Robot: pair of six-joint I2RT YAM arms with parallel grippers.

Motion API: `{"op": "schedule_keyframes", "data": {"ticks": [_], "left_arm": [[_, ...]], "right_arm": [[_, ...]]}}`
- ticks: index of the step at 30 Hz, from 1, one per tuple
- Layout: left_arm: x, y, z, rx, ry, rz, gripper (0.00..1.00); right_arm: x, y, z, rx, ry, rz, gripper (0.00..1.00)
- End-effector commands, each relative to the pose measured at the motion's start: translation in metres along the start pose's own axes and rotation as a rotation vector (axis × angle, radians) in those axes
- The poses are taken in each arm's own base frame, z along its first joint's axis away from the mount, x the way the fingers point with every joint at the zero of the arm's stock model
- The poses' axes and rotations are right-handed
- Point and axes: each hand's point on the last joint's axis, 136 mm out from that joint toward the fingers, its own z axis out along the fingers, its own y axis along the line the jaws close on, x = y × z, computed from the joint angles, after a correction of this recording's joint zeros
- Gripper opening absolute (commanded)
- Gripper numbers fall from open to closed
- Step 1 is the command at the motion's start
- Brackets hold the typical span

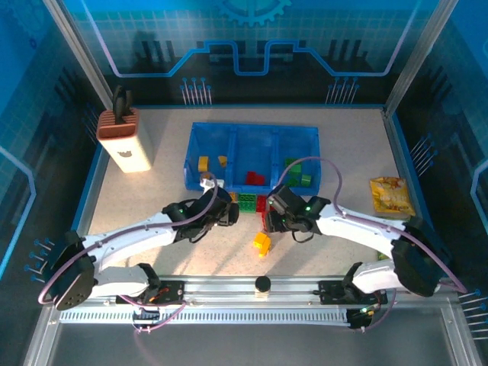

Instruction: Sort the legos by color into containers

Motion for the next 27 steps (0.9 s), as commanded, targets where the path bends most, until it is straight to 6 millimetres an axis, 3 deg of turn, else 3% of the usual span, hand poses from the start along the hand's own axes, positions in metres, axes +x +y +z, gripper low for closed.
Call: {"op": "schedule_keyframes", "data": {"ticks": [1,5,9,14,22,27], "left_arm": [[0.002,0.012,-0.005,-0.022,-0.018,-0.044,0.76],[0.008,0.020,-0.008,-0.026,-0.026,-0.059,0.75],[0.011,0.025,-0.010,-0.031,-0.032,-0.067,0.75],[0.012,0.031,-0.012,-0.043,-0.040,-0.067,0.75],[0.015,0.035,-0.011,-0.047,-0.042,-0.070,0.74],[0.013,0.034,-0.011,-0.041,-0.047,-0.072,0.73]], "right_arm": [[-0.004,0.015,0.010,-0.019,0.021,0.007,0.53],[0.001,0.020,0.026,-0.001,0.062,0.006,0.52],[-0.008,0.029,0.034,0.018,0.065,0.010,0.49],[-0.006,0.031,0.041,0.073,0.099,0.001,0.41],[0.001,0.029,0.036,0.159,0.114,-0.041,0.23],[-0.004,0.032,0.027,0.146,0.089,-0.043,0.18]]}}
